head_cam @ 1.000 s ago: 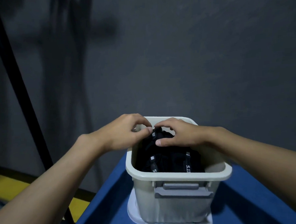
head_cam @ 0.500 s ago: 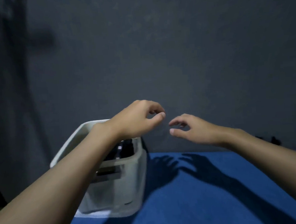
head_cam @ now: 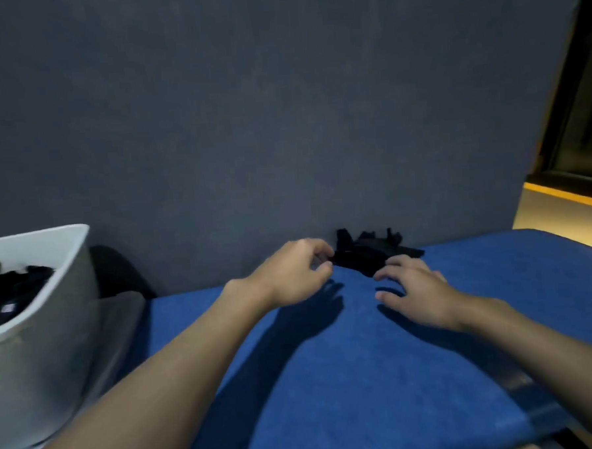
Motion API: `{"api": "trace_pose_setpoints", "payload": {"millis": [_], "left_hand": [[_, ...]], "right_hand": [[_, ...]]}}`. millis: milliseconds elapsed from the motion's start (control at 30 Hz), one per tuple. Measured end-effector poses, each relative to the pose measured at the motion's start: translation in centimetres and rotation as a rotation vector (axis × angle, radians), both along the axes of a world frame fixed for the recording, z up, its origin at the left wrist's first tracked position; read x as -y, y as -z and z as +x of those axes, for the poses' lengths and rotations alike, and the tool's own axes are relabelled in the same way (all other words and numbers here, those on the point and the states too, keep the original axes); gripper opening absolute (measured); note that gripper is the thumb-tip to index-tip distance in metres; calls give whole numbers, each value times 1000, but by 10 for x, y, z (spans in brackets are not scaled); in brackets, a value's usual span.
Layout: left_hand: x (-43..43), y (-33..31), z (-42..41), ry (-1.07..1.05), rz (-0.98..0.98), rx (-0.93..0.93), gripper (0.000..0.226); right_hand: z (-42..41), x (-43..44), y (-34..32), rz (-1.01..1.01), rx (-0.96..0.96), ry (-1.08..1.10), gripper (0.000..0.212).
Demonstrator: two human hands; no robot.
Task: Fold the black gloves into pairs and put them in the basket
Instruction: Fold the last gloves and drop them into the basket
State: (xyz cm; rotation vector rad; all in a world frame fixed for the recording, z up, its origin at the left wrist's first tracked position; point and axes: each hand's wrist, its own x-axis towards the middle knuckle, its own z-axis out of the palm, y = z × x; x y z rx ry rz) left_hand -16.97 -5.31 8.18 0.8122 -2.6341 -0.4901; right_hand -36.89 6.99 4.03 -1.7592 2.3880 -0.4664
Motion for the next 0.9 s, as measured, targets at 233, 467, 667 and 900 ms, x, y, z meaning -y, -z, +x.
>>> {"api": "trace_pose_setpoints", "payload": {"millis": [233,467,667,900], "left_hand": [[30,45,-70,-34,128,119,59],[48,65,-85,-78,22,75,58],[45,70,-85,-98,-141,-34,35],[27,67,-57,-8,-351,-192,8]], "right_hand": [[-41,6,30,28,-6,13,52],[-43,30,42,-19,-20,-31,47],[-41,27,41,-19,-61,-75,53],[-32,4,41,-69,20,-182,51]]}}
